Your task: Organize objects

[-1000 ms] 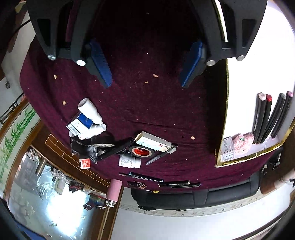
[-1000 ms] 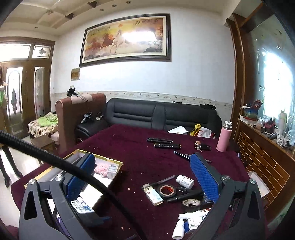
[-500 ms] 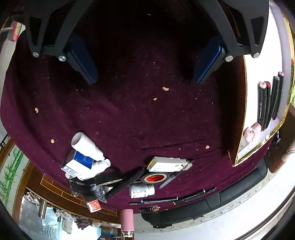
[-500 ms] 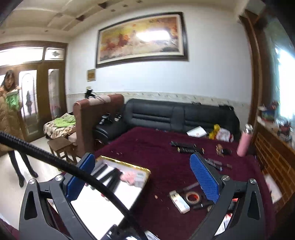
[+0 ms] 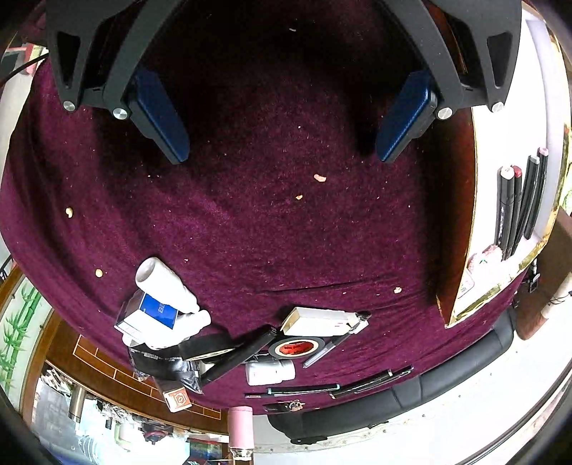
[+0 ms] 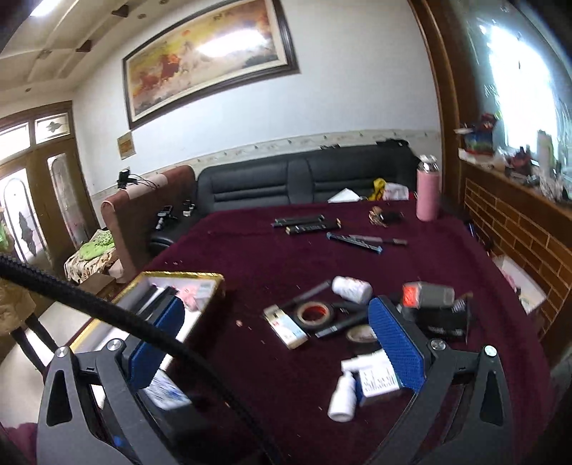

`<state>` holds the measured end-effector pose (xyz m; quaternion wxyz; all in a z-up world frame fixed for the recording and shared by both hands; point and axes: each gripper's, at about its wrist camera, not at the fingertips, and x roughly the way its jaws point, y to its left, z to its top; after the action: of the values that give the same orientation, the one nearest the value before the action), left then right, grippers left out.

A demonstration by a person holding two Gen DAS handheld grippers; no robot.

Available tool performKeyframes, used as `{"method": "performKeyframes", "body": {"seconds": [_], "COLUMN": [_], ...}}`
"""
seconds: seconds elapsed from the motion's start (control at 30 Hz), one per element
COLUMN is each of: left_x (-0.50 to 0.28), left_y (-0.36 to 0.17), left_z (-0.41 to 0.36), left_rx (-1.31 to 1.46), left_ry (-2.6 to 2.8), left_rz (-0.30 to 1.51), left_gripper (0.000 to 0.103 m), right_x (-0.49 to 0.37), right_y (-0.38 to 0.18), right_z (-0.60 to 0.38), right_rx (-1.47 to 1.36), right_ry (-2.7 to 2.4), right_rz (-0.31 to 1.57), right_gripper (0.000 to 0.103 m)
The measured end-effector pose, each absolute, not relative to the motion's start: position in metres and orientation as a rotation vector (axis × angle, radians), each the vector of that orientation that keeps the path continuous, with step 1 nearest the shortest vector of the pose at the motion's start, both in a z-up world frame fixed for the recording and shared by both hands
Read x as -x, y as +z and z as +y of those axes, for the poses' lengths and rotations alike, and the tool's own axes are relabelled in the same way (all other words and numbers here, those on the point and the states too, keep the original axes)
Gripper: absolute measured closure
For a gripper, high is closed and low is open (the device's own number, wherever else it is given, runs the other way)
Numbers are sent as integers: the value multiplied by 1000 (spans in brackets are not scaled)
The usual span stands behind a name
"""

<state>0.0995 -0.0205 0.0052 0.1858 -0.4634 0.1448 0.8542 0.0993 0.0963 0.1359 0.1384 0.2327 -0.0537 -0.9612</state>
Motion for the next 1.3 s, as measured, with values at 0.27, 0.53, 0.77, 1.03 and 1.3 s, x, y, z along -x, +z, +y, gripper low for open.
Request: {"method": "performKeyframes", "body": {"seconds": [0.27, 0.53, 0.77, 1.03, 1.3], "left_x": [-96, -89, -43, 27, 56], "left_y": [9, 38, 65, 42, 17], "left_z": [-21, -40, -47, -14, 28], "left_rx": [1339, 1230, 1175, 1316, 1327], "left_ry": [2385, 2448, 2586, 2676, 2684], "left_rz": [347, 199, 141, 98, 318], "left_gripper": [2, 2, 2, 2, 21], "right_x": [-96, -108, -79, -79, -85], "right_y": [110, 168, 128, 99, 85], "right_z": [134, 187, 210, 254, 233], "right_rx": [-812, -665, -868, -1001, -1037], "right_ry": [-2737, -2874, -2891, -2856, -2797], "right_rz": [-293, -224, -325, -618, -520], "right_gripper": [0, 0, 0, 0, 0]}}
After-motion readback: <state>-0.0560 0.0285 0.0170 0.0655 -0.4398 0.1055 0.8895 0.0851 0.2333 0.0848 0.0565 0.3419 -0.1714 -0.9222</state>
